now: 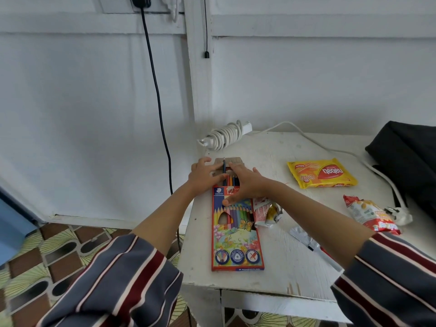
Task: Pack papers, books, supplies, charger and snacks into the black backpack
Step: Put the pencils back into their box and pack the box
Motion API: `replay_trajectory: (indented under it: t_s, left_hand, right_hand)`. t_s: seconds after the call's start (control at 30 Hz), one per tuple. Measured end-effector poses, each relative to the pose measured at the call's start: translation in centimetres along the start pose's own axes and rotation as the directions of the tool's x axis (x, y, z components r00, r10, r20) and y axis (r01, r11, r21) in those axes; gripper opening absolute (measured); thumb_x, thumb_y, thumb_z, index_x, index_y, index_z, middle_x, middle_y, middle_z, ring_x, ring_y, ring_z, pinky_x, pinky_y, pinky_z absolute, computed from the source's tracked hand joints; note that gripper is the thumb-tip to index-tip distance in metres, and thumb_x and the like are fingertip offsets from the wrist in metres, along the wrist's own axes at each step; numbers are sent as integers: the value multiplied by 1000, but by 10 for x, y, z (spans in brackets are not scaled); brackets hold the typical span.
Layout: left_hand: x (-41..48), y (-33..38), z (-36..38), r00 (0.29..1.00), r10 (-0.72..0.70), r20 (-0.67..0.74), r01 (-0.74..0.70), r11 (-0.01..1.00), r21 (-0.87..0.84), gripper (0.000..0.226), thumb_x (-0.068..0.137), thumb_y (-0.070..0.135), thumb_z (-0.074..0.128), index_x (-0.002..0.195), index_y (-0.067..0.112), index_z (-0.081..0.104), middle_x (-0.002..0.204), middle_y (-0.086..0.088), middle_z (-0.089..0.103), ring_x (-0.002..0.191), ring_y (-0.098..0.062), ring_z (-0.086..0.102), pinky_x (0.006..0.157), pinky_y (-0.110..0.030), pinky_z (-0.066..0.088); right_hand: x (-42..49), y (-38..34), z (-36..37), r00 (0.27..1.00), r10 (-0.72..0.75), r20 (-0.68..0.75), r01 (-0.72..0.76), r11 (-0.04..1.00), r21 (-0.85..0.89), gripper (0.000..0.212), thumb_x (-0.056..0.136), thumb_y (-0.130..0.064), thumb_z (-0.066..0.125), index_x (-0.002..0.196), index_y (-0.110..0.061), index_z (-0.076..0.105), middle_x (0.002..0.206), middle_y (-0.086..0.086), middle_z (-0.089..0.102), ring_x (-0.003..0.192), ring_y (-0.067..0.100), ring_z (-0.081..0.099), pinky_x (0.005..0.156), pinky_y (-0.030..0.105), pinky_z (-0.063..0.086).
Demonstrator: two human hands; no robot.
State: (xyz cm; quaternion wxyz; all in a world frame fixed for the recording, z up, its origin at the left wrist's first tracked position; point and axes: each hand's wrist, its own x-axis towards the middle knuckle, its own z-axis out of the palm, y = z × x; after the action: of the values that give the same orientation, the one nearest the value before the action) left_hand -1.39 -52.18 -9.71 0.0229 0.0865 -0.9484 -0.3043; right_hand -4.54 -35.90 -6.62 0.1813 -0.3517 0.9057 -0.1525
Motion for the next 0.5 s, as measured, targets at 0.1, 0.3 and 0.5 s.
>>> replay_trajectory:
  t_s: [0.1,0.3,0.5]
  left_hand:
    - [0,-4,-1,999,4,-42,-7,996,-88,45,86,39,62,128,23,56,138,-11,35,131,-27,28,106,-37,28]
    - [-2,-1,0,999,30,37,-28,998,-55,55,89,40,54,140,29,38,149,-10,20,137,-30,16,111,-42,20]
    - [-2,-1,-3,997,60,-51,-67,984,-162,31,91,29,56,121,26,62,131,-11,44,124,-23,39,102,-33,32]
  right_hand:
    - [-2,-2,-1,1000,-6,0,6,1000,2,108,70,-55,72,148,-14,9,155,6,17,143,24,15,117,47,-2]
    - [-2,-3,-1,1000,-6,-2,6,1000,-3,108,70,-55,72,148,-15,9,155,6,19,142,25,18,117,48,-1]
    - [-3,-2,-2,1000,-18,5,18,1000,3,110,70,-54,72,149,-17,6,157,4,13,144,24,12,117,49,-4]
